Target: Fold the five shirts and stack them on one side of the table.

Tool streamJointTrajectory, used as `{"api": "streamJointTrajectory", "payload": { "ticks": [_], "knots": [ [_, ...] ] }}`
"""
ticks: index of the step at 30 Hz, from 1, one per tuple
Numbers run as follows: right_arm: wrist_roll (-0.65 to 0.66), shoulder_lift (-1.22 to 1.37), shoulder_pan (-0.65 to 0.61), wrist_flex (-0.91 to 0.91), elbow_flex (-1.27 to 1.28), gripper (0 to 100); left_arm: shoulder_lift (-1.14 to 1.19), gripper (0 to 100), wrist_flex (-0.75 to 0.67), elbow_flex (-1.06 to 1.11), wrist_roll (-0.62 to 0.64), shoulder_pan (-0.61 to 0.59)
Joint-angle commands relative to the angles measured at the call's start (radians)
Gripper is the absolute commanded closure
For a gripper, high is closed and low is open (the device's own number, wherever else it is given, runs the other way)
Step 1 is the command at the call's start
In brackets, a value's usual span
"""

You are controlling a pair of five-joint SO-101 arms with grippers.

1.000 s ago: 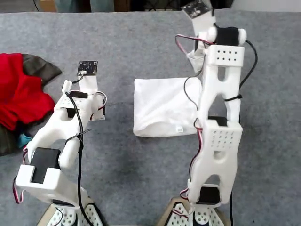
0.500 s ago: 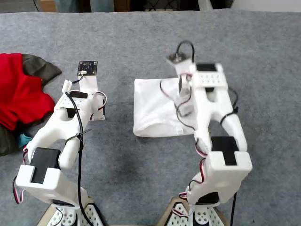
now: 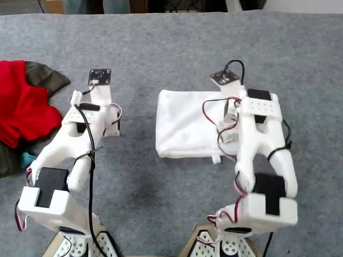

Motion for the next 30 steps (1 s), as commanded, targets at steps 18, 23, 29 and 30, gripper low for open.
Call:
{"api": "streamJointTrajectory", "payload": {
  "ticks": [18,23,29,30],
  "knots": [
    [-0.143,-0.243,0.066,-0.160,0.199,98.4,0.417,97,0.167,-0.816,0.074,0.369],
    [-0.146,-0.223,0.069,-0.310,0.343,98.4,0.632,97,0.201,-0.974,0.083,0.312],
    [-0.103,-0.150,0.063,-0.402,0.394,98.4,0.738,97,0.427,-1.162,0.083,0.251],
    [-0.098,-0.131,0.064,-0.411,0.390,98.4,0.741,97,0.448,-1.187,0.083,0.249]
  ]
}}
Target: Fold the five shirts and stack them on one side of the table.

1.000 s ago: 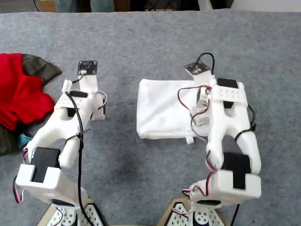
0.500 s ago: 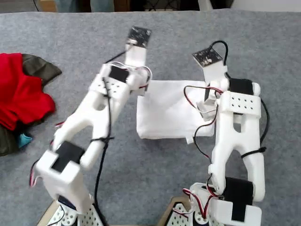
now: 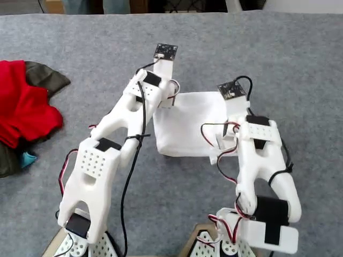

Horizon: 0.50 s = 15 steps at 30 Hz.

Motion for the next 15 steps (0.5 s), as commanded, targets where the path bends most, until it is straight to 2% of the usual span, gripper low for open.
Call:
{"api": "streamJointTrajectory", "payload": {
  "ticks": [1,4,8,11,15],
  "knots": [
    [0.015,0.042,0.020,-0.044,-0.008,98.4,0.008,97,0.097,-0.111,0.006,-0.054],
    [0.015,0.073,0.052,-0.026,-0.051,98.4,-0.002,97,0.117,-0.156,0.005,-0.056],
    [0.018,0.048,0.014,0.140,-0.148,98.4,-0.003,97,0.138,-0.203,-0.052,-0.058],
    [0.058,-0.012,-0.029,0.273,-0.228,98.4,-0.003,97,0.250,-0.314,-0.101,-0.038],
    [0.063,-0.127,-0.025,0.336,-0.320,98.4,-0.003,97,0.443,-0.526,-0.138,-0.024]
  ]
}}
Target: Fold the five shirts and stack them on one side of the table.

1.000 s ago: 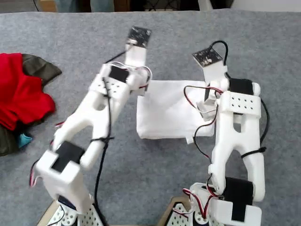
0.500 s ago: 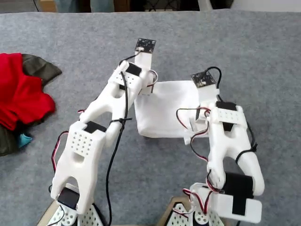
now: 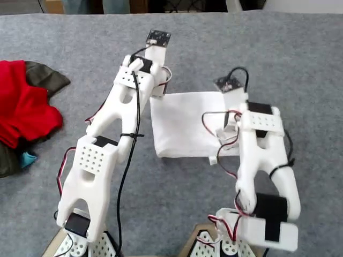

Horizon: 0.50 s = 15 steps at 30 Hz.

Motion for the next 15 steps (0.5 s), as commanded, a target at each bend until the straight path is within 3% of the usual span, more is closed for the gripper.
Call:
{"api": "streamJointTrajectory", "payload": {
  "ticks": [1,5,11,15],
  "knots": [
    [0.012,-0.125,-0.003,0.041,-0.114,98.4,-0.020,97,0.176,-0.242,-0.043,0.013],
    [0.026,-0.180,-0.003,-0.026,-0.193,98.4,-0.009,97,0.328,-0.404,-0.087,0.035],
    [0.068,-0.044,0.000,-0.236,-0.262,98.4,-0.021,97,0.327,-0.312,-0.084,0.056],
    [0.066,0.104,0.002,-0.232,-0.372,98.4,-0.037,97,0.327,-0.203,-0.040,0.061]
  ]
}}
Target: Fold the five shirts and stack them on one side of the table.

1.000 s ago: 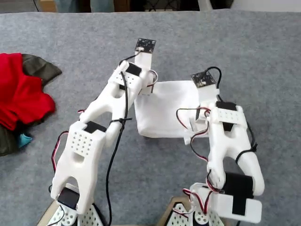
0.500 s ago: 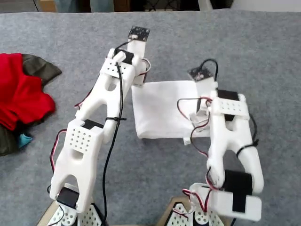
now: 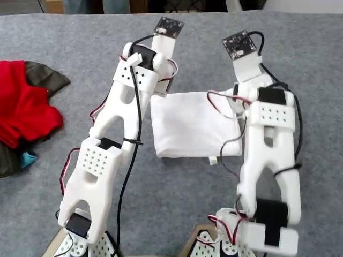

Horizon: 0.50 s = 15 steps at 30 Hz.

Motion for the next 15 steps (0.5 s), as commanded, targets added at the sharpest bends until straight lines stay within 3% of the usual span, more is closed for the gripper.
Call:
{"api": "streamJointTrajectory", "payload": {
  "ticks": [1,9,15],
  "knots": [
    [0.002,0.104,0.002,-0.011,-0.139,98.4,-0.061,97,0.012,0.068,0.026,0.005],
    [0.000,0.325,0.003,0.094,-0.374,98.4,-0.442,97,-0.043,0.510,0.018,0.015],
    [0.000,0.506,0.003,0.064,-0.446,98.4,-0.634,97,-0.468,1.181,0.018,0.067]
  ]
}}
